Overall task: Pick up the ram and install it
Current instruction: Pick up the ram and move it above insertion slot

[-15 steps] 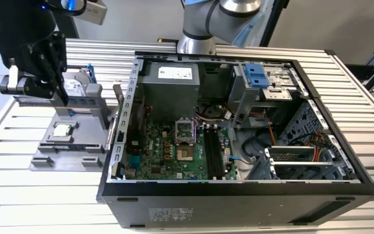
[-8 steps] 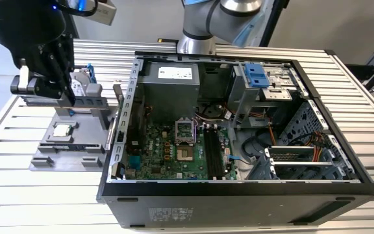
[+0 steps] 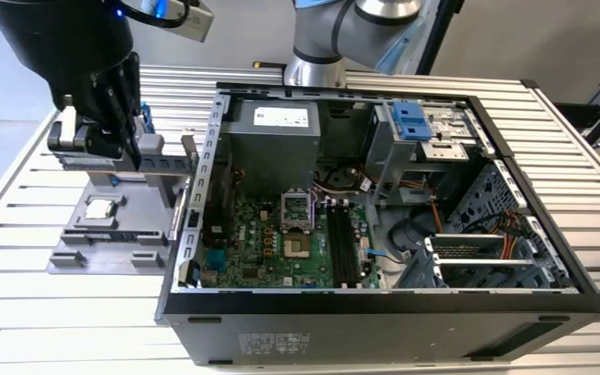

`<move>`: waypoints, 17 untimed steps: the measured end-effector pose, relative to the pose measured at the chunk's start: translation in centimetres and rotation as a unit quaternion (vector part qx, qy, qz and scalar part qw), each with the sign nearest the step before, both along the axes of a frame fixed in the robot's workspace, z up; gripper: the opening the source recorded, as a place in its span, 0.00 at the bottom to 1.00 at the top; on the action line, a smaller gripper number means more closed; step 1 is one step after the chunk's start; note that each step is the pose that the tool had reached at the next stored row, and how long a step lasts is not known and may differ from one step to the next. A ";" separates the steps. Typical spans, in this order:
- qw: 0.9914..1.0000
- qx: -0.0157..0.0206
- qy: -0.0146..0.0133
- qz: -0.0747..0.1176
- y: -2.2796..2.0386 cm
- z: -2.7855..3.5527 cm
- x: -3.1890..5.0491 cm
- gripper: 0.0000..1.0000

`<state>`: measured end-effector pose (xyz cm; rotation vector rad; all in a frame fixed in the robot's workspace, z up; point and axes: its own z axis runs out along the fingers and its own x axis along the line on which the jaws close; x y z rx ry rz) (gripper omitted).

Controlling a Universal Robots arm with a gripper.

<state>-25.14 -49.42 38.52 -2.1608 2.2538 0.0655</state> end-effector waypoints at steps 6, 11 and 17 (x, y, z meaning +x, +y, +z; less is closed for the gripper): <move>1.000 0.000 0.000 0.000 0.00 0.00 1.02 0.00; 1.000 0.000 0.000 0.000 0.00 0.00 1.66 0.00; 1.000 0.000 0.000 0.000 0.00 0.01 2.32 0.00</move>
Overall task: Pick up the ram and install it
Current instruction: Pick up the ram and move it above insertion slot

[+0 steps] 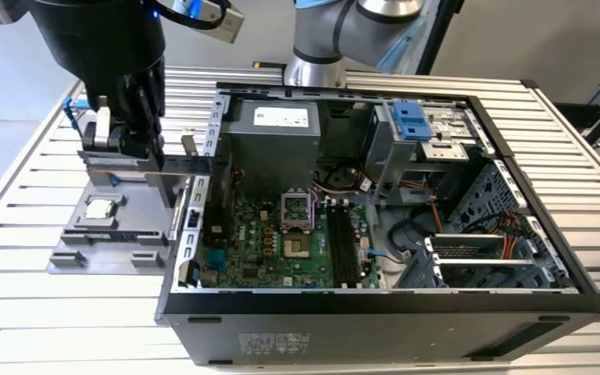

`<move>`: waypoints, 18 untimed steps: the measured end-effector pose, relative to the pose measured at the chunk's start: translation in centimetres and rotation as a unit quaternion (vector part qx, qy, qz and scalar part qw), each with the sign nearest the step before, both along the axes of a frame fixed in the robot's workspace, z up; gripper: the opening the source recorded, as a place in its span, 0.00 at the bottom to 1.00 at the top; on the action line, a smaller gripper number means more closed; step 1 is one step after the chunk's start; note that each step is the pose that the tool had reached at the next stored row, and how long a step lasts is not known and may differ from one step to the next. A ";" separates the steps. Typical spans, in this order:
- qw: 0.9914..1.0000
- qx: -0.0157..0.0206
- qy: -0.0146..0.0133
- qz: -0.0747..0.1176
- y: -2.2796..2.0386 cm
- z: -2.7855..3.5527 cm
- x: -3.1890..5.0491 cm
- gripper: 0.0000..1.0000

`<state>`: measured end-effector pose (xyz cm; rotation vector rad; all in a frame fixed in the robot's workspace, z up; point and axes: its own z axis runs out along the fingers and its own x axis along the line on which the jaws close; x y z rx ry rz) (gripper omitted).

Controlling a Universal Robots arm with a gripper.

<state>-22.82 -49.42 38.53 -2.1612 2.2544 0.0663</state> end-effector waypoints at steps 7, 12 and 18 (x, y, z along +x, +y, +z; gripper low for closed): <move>1.000 0.000 0.000 0.000 0.00 -0.01 0.88 0.00; 1.000 0.000 0.000 0.000 0.00 0.00 1.47 0.00; 1.000 0.000 0.000 0.000 0.00 0.00 2.14 0.00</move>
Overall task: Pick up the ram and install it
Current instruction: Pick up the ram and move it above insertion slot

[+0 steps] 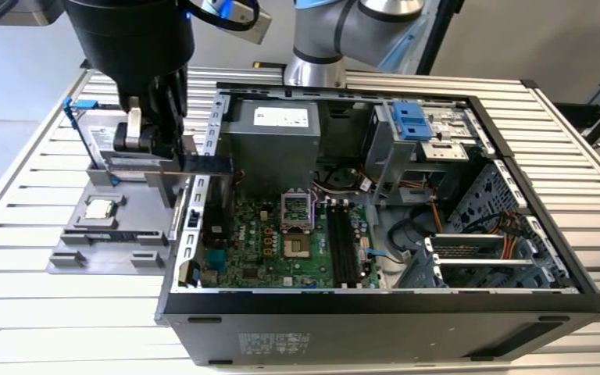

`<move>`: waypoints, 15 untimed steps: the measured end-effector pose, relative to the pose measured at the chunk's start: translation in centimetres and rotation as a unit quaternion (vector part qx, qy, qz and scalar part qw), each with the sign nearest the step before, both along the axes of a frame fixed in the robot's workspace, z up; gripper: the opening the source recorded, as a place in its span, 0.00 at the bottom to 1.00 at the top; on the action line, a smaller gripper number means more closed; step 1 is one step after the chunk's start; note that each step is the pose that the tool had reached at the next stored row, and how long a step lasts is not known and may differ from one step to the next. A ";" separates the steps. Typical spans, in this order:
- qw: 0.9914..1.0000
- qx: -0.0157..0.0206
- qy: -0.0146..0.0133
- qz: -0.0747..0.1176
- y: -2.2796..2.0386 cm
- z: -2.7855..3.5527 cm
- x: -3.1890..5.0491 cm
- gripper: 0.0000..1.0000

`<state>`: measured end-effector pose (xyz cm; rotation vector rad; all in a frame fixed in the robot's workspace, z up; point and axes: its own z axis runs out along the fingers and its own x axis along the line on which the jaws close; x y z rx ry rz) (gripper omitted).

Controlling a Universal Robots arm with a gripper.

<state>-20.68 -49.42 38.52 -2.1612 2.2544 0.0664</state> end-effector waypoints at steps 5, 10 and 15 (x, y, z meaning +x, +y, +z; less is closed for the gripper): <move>1.000 0.000 0.000 0.000 0.00 0.00 0.53 0.00; 1.000 0.000 0.000 0.000 0.00 0.00 1.05 0.00; 1.000 0.000 0.000 0.000 0.00 0.00 1.63 0.00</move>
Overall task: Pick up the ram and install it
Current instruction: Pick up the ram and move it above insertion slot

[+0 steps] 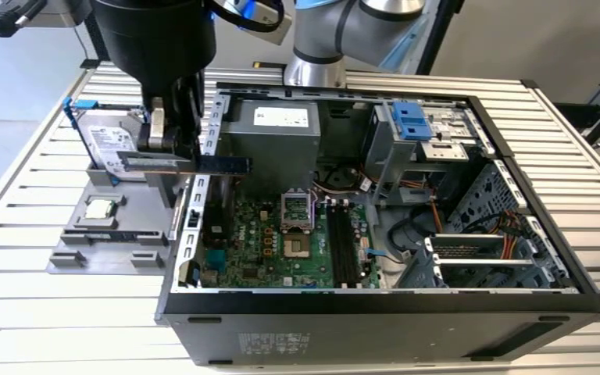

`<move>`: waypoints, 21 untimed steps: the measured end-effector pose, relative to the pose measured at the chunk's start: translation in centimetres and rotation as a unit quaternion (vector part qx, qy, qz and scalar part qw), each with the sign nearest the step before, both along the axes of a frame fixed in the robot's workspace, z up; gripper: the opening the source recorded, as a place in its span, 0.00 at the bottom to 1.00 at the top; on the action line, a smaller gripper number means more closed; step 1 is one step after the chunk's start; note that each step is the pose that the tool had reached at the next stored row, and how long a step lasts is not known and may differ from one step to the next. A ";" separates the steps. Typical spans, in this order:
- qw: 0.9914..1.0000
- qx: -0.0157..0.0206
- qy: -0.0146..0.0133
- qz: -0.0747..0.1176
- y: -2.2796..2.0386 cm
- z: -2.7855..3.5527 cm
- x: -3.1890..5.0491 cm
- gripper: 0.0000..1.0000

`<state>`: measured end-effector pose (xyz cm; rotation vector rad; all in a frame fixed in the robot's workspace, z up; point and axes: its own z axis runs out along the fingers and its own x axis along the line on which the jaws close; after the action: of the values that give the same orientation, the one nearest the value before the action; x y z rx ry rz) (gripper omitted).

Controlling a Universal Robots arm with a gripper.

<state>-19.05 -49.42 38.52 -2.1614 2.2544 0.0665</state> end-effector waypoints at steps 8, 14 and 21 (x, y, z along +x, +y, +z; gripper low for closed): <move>1.000 0.000 0.000 0.000 0.00 0.00 0.88 0.00; 1.000 0.000 0.000 0.000 0.01 0.00 1.64 0.00; 1.000 0.000 0.000 0.000 0.01 0.00 3.09 0.00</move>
<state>-15.96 -49.41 38.52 -2.1619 2.2553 0.0670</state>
